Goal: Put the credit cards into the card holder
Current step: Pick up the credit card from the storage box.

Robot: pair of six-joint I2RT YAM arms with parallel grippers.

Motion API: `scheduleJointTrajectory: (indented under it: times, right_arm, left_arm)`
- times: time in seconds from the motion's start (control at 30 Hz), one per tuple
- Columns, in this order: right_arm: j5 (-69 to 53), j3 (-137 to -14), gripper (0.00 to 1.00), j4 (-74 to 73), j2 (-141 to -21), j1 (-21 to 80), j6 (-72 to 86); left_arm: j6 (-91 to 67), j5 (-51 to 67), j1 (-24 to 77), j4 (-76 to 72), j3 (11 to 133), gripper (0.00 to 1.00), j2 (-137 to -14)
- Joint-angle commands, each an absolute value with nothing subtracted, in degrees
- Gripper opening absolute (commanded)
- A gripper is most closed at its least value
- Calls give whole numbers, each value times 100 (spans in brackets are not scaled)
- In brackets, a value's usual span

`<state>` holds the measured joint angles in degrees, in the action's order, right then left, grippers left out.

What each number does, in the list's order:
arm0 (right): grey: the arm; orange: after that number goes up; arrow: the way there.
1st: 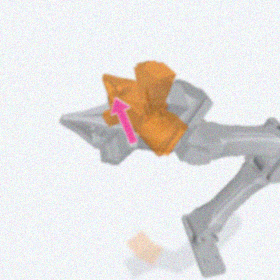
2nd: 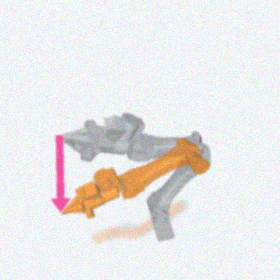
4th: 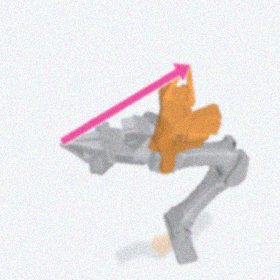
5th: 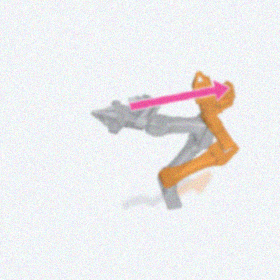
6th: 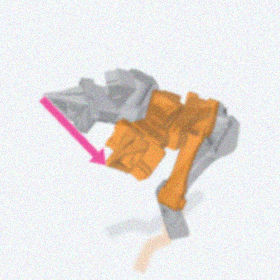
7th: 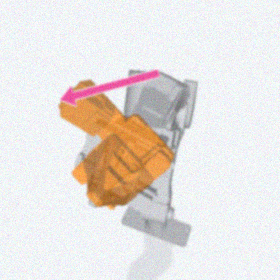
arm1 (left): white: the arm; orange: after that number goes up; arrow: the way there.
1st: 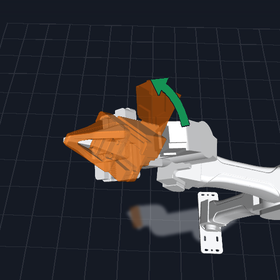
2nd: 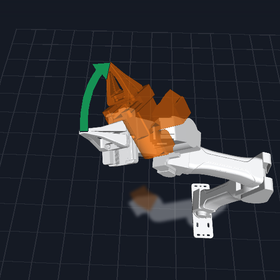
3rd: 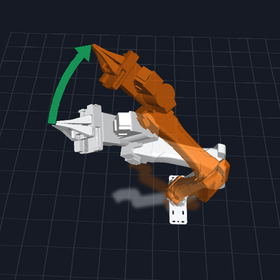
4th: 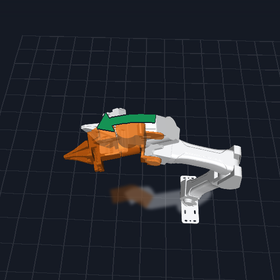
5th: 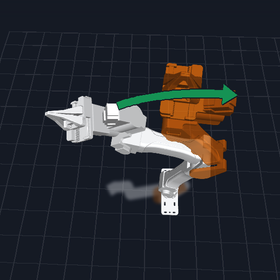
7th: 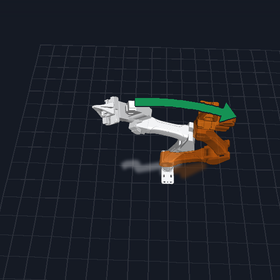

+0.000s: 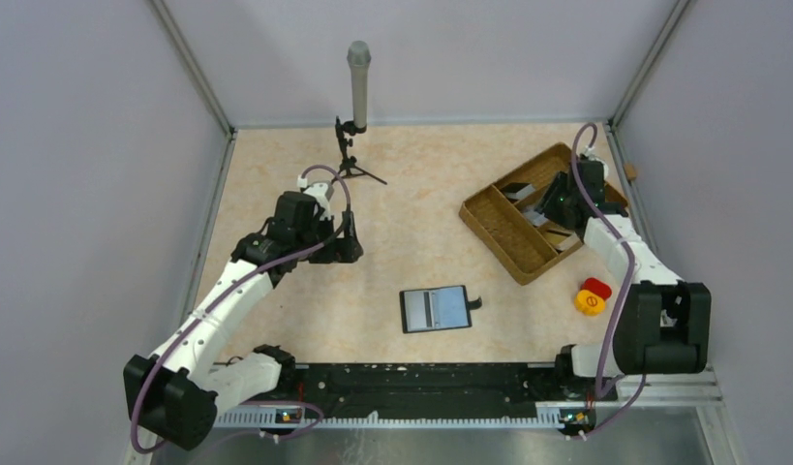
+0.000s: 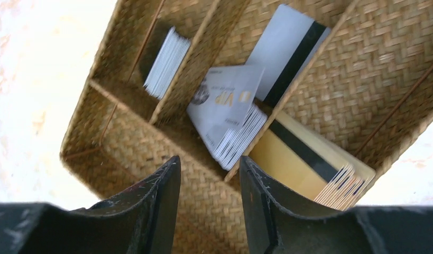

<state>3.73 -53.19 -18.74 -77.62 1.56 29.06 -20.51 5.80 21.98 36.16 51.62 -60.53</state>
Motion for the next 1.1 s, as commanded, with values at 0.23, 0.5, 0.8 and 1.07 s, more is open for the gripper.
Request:
scheduleJointTrajectory:
  times: [0.23,0.5,0.8,1.07]
  right_arm:
    - [27,-5764,40,-1131,-8427,-575,2924]
    - [-222,-5848,37,-905,-8792,-624,2961]
    - [-62,-5844,35,-859,-8980,-633,2971]
    - [-27,-5947,31,-751,-9223,-633,2940]
  left_arm:
    - [-1872,755,2129,3621,5160,99,-6081]
    - [-1863,785,2094,3621,5151,99,-6128]
    - [-1854,792,2076,3632,5151,99,-6135]
    - [-1846,791,2064,3630,5142,99,-6126]
